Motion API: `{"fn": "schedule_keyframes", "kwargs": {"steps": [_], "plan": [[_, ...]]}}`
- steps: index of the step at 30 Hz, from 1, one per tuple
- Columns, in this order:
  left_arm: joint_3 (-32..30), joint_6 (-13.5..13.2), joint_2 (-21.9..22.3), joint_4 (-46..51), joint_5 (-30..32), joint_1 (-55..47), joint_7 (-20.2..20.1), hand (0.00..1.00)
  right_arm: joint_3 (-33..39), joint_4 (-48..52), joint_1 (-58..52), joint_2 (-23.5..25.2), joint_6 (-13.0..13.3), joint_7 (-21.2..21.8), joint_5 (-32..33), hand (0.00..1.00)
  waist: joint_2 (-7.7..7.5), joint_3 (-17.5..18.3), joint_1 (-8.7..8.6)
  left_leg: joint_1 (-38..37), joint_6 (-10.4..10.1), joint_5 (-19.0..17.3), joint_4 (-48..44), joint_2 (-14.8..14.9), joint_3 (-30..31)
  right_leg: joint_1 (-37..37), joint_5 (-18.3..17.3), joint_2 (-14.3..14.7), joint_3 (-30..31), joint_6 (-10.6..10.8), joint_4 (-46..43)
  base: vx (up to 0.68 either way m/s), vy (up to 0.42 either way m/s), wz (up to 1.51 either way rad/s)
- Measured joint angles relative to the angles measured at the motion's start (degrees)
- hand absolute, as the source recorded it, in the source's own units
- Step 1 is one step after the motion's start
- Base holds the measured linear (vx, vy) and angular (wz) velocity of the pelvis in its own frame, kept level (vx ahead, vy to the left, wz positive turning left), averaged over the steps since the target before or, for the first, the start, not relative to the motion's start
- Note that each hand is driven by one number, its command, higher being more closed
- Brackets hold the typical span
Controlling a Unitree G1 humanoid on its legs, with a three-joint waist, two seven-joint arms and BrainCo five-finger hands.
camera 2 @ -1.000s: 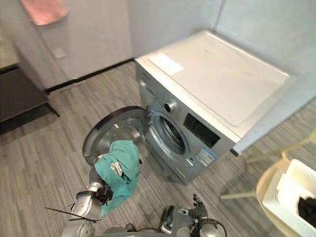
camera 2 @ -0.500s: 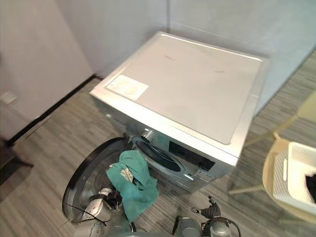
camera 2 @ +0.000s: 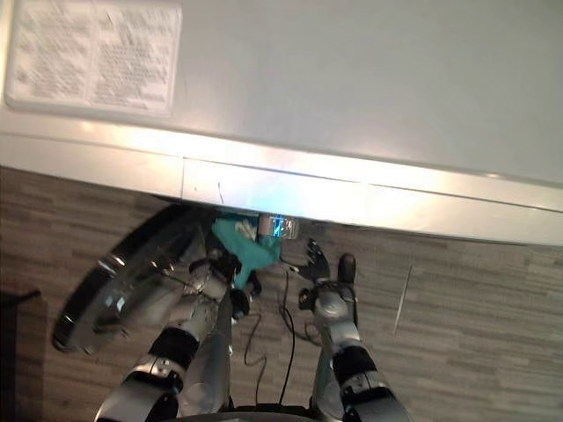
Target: Pick up the laundry basket with both hands and put the clothes into the washing machine.
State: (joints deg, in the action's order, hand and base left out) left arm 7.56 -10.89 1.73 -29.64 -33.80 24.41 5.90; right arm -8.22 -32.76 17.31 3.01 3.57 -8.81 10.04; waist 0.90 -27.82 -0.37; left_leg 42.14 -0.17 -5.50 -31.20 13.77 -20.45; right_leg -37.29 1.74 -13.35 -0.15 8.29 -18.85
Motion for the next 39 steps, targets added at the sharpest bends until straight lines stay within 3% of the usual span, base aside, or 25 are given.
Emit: {"fn": "schedule_keyframes", "kwargs": {"steps": [2,5,9,13,17,22,25,26,29,31,33,35,36,37,39], "plan": [[-1.5,-0.7,1.6,0.2,-1.6,3.9,1.8,1.0,-1.8,4.4,1.5,0.3,1.6,-0.2,4.5,0.0,-0.21,-1.5,-0.07,5.6,0.7,-2.6,-2.7,1.8,0.1,-7.3,-1.2,0.8,-1.1,1.0,-5.5,-0.16,-0.041,-0.2],[-1.5,-0.8,2.3,2.0,-2.9,7.9,3.2,1.0,-1.9,9.2,2.2,0.2,3.5,-1.4,8.5,0.0,-1.01,-2.5,-0.23,13.2,0.9,-3.3,-6.7,2.6,0.3,-15.6,-5.2,0.1,-1.4,1.9,-11.3,-0.17,-0.075,-0.06],[-2.2,-1.2,2.3,4.6,-4.7,12.0,4.5,1.0,-2.1,11.9,2.6,-1.0,5.3,-2.4,11.0,0.0,-1.16,-3.4,-0.59,21.5,0.6,-3.9,-11.8,5.3,1.5,-24.8,-7.3,1.3,-1.0,1.0,-18.2,-0.1,-0.072,-0.1],[-3.4,-3.6,1.9,7.0,-6.8,16.7,7.0,1.0,-4.2,15.5,2.3,-1.1,7.4,-2.8,10.1,0.0,-1.25,-3.5,-0.51,28.1,0.0,-4.5,-17.3,8.4,2.7,-32.4,-8.8,3.3,-0.1,0.1,-25.0,-0.04,-0.048,-0.2],[-3.3,-4.8,-0.3,8.7,-8.4,21.8,9.3,1.0,-5.8,18.8,0.5,-1.1,8.6,-3.0,9.3,0.0,-1.89,-3.3,-0.86,30.2,-0.8,-5.8,-21.1,10.2,4.0,-34.7,-11.1,3.8,-0.1,-0.2,-29.5,-0.03,-0.046,-0.09],[-3.5,-7.1,-8.2,10.4,-10.9,33.5,14.4,1.0,-7.6,23.7,-6.0,-1.4,11.2,-2.1,8.3,0.0,-5.32,-1.5,-3.61,32.1,-1.5,-5.8,-21.8,12.5,3.4,-37.1,-11.7,5.3,-0.5,-0.8,-29.8,-0.04,-0.028,-0.14],[-2.3,-9.6,-9.3,14.6,-11.1,38.5,17.4,1.0,-7.7,24.2,-6.6,-1.6,11.3,-2.1,7.1,0.0,-5.53,-1.4,-4.17,32.2,-1.8,-5.8,-22.2,13.3,2.8,-37.1,-11.7,5.3,-0.8,-0.8,-29.3,-0.02,0.008,-0.11],[-1.3,-11.1,-10.5,16.2,-11.0,42.1,18.8,1.0,-7.9,25.0,-6.6,-1.7,11.3,-2.0,6.7,0.0,-5.56,-1.4,-4.22,32.4,-2.9,-6.5,-23.3,13.8,2.7,-37.3,-11.7,5.4,-0.6,-0.8,-29.7,-0.01,0.02,-0.16],[-0.4,-12.9,-14.4,15.2,-10.5,45.8,19.5,1.0,-8.5,26.4,-6.6,-1.8,11.4,-1.0,6.7,0.0,-5.73,-1.4,-4.4,32.6,-3.0,-8.0,-25.6,15.1,2.1,-38.2,-11.6,5.7,0.0,-0.7,-30.4,-0.01,0.019,-0.22],[0.5,-13.2,-16.2,12.9,-11.8,46.8,20.6,1.0,-8.6,27.6,-6.5,-2.1,11.4,-0.8,7.3,0.0,-5.82,-1.3,-4.43,32.6,-2.6,-8.6,-26.1,15.7,1.1,-38.5,-11.6,6.2,0.8,-0.7,-29.9,-0.01,0.031,-0.29],[0.9,-12.8,-18.3,4.9,-17.1,53.9,20.4,1.0,-8.6,28.0,-6.5,-2.2,11.3,-0.7,7.9,0.0,-6.15,-1.1,-4.89,32.5,-2.2,-8.8,-26.0,16.2,0.0,-38.7,-11.6,6.2,1.1,-0.7,-28.6,-0.02,0.041,-0.28],[1.8,-10.3,-21.6,-0.6,-19.1,59.9,19.0,1.0,-8.5,28.2,-6.5,-2.2,11.3,-0.5,8.6,0.0,-6.92,-0.7,-5.75,32.3,-2.1,-8.9,-25.6,16.6,-1.0,-38.9,-11.6,6.3,1.2,-0.7,-27.4,-0.02,0.028,-0.3],[3.0,-9.3,-23.6,-1.8,-18.0,61.4,17.2,0.0,-8.5,28.6,-6.5,-2.1,11.2,0.0,8.6,0.0,-7.46,-0.6,-5.88,32.1,-2.1,-8.9,-25.6,17.3,-2.0,-38.9,-11.5,6.4,1.2,-0.5,-26.8,-0.03,0.018,-0.38],[3.6,-8.1,-25.7,-2.9,-17.0,62.3,16.2,0.0,-8.0,29.4,-6.4,-2.2,11.2,0.1,8.6,0.0,-7.72,-0.8,-5.77,32.1,-2.1,-8.9,-26.4,17.8,-2.8,-39.0,-10.8,6.5,0.9,0.6,-25.3,-0.04,0.018,-0.37],[3.3,-6.6,-27.2,-5.1,-13.2,64.3,15.6,0.0,-7.7,31.2,-6.5,-2.6,11.3,0.1,9.2,0.0,-7.87,-2.5,-5.3,31.8,-1.4,-9.5,-26.0,19.4,-3.4,-39.6,-10.5,6.8,0.6,0.0,-27.0,-0.02,-0.02,-0.38]]}}
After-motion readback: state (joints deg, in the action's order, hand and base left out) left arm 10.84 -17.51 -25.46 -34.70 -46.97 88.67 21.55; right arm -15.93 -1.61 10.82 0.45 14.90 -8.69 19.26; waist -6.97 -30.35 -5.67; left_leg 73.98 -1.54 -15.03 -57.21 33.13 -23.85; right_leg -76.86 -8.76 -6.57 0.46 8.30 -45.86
